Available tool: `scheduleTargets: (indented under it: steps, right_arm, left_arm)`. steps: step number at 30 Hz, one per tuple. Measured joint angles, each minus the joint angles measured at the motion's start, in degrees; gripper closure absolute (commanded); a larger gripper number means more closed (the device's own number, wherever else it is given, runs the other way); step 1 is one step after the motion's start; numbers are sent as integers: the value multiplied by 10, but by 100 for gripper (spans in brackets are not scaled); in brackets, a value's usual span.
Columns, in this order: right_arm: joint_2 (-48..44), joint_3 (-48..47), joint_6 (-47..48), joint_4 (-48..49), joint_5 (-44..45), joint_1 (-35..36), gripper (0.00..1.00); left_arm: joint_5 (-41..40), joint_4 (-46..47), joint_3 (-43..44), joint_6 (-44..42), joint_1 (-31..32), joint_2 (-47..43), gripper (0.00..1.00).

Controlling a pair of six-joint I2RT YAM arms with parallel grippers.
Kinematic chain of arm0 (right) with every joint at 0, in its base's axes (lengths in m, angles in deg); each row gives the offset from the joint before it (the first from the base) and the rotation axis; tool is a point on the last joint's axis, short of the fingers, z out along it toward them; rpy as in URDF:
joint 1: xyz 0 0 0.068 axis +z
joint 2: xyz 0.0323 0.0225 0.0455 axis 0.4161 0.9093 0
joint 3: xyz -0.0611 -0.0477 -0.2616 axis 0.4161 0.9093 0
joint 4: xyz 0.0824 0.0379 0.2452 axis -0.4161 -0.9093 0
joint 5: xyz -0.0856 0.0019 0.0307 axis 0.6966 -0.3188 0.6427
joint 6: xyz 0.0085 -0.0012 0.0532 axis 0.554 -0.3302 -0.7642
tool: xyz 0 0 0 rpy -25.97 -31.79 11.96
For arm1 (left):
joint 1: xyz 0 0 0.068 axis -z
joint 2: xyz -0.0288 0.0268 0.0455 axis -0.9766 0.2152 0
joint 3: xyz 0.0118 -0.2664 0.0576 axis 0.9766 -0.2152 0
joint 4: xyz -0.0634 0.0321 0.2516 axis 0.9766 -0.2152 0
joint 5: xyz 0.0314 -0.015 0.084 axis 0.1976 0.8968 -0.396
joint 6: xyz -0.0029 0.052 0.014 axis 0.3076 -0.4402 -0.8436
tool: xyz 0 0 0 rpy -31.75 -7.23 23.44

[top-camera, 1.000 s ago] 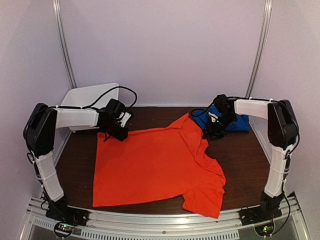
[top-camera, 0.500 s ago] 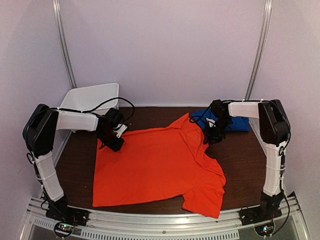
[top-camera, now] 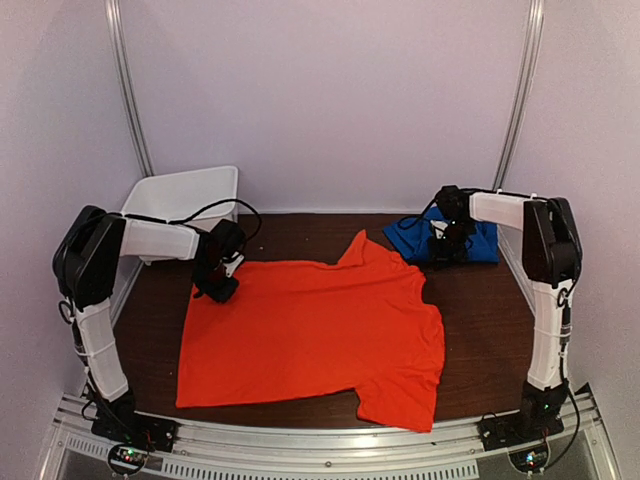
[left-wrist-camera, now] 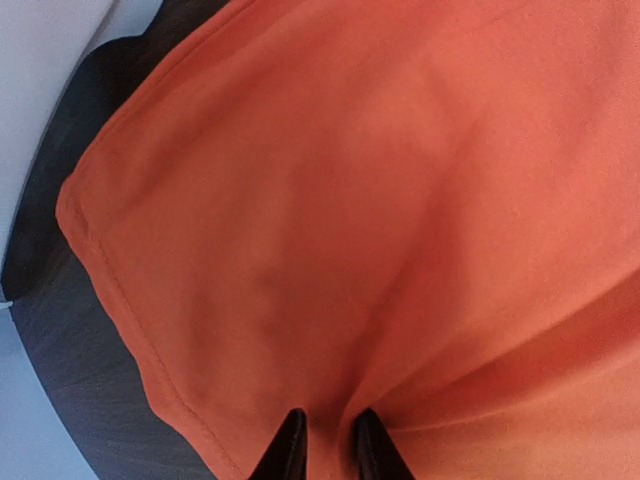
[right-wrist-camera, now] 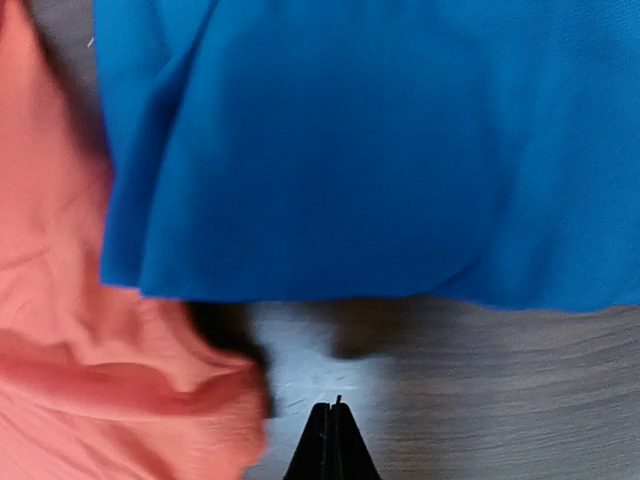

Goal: Fold and stack the mixed laundry pile
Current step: Adjust the flattened T-shirt at the center of the board.

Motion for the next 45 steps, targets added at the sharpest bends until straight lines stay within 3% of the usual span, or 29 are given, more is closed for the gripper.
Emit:
scheduleTargets:
  steps: [3, 7, 13, 19, 24, 27, 29, 33, 35, 39, 43, 44, 45]
  right_arm:
    - [14, -34, 6, -5, 23, -17, 99]
    - [25, -70, 19, -16, 25, -24, 77]
    - [-29, -33, 29, -24, -38, -12, 58]
    - [-150, 93, 26, -19, -126, 35, 56]
    - [-163, 187, 13, 2, -178, 69, 52]
    - [-157, 223, 8, 16, -199, 66, 53]
    - [-153, 240, 6, 31, -214, 65, 60]
    - [-145, 269, -2, 57, -225, 64, 92]
    - [-143, 283, -5, 61, -224, 64, 99]
    - [-156, 303, -10, 56, -220, 62, 100]
    - [-201, 316, -24, 38, -193, 41, 100]
    - [-208, 316, -27, 37, -185, 34, 98]
    - [-214, 316, -30, 37, -177, 25, 84]
  left_arm:
    - [-21, -7, 5, 0, -17, 5, 80]
    - [-41, -17, 10, -1, -38, 9, 68]
    - [-25, -32, 16, 0, -43, 3, 57]
    - [58, -48, 16, 7, -43, -50, 52]
    - [119, -47, -1, 30, -43, -107, 52]
    - [143, -47, -31, 43, -43, -120, 52]
    - [149, -47, -48, 50, -43, -120, 53]
    - [150, -50, -69, 64, -43, -120, 57]
    - [144, -49, -72, 69, -43, -120, 60]
    - [130, -50, -77, 78, -44, -113, 66]
    - [120, -50, -79, 84, -49, -90, 65]
    - [116, -50, -79, 86, -51, -84, 64]
    - [115, -50, -79, 87, -53, -79, 61]
